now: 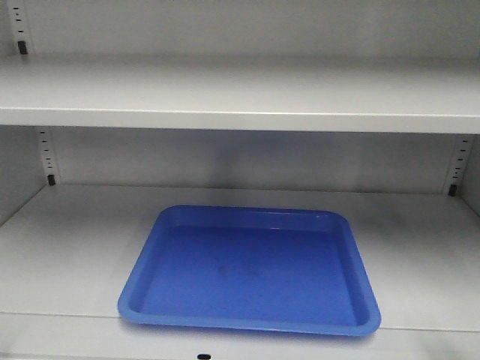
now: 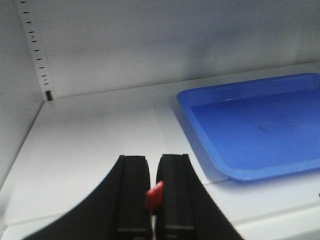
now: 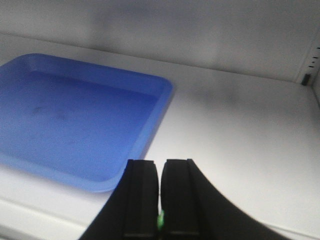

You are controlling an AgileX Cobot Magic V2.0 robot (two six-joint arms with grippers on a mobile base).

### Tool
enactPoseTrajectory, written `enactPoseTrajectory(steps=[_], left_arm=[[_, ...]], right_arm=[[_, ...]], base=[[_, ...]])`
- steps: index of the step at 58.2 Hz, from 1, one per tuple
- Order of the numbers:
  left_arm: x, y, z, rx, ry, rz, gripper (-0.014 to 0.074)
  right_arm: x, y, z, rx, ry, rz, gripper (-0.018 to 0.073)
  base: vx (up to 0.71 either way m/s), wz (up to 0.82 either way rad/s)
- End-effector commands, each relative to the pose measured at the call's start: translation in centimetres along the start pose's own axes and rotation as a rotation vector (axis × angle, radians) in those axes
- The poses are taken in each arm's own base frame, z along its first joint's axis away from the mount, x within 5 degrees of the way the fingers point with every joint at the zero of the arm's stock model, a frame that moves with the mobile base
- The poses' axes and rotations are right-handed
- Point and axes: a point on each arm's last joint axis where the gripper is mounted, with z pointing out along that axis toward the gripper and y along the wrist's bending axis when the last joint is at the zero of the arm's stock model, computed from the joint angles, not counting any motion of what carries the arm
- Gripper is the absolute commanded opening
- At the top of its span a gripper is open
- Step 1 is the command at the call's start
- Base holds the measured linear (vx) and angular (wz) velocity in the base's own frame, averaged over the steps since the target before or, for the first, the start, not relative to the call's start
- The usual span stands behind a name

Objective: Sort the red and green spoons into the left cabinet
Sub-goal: 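Position the base in front of the blue tray on the shelf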

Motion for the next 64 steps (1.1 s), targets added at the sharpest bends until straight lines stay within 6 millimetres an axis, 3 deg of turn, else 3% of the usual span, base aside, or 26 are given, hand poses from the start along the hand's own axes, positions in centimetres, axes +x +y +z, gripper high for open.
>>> enactPoseTrajectory(steps=[1,64], left_arm=[[-1.53,0.26,-0.21,-0.029,-0.097,-0.012,-0.0003],[-1.59,0.28,-0.22,-0.031,-0.103,-0.016,-0.0003]], right_arm=[[-1.58,-0.18,-0.46,0.017,-0.105,-0.007,-0.0003],[-1.58,-0.18,-0.46,0.017,-0.105,-0.007,-0.0003]], base=[[0.20,-0.25],[0.06,-0.04]])
